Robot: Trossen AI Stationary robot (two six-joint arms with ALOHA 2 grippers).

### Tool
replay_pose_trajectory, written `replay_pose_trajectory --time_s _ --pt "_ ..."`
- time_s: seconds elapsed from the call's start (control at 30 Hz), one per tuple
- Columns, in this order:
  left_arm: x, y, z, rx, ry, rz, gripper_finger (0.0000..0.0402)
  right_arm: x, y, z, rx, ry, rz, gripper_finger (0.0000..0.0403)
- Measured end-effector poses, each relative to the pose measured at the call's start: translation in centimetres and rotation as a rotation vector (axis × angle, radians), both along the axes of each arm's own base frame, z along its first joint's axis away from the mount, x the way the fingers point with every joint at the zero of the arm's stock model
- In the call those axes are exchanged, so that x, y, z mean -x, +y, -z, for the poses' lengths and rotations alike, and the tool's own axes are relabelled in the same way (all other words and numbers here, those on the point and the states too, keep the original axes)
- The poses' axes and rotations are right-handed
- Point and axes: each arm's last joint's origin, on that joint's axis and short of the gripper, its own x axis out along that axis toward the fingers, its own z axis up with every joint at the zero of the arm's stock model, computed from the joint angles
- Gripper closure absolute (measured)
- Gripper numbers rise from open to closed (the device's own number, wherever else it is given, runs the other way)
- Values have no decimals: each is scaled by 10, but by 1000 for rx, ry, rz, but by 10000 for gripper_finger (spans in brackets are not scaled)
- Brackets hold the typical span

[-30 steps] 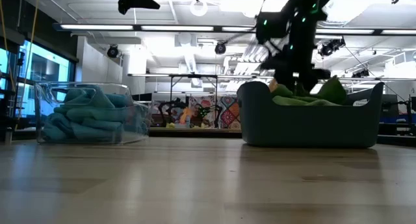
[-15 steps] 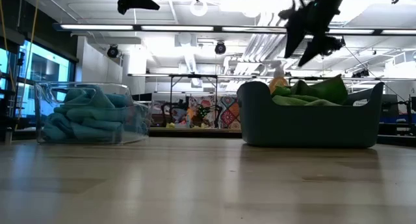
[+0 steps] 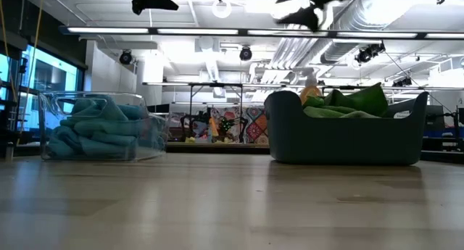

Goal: Sort microfiber towel by color & place in baskets
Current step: Put the green microfiber towel into the blue bin

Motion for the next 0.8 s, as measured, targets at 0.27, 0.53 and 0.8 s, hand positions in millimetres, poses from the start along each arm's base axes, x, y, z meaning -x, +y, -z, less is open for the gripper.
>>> replay_pose_trajectory --time_s 0.27,0.53,0.8 --pt "-4 -2 -8 62 -113 60 225 -54 17 -6 410 -264 -315 164" --pt "-11 -17 -15 -16 -163 221 225 -66 34 -5 440 -323 -375 164" --pt "-13 -26 -15 -140 -130 296 225 -66 36 -6 388 -331 -368 164"
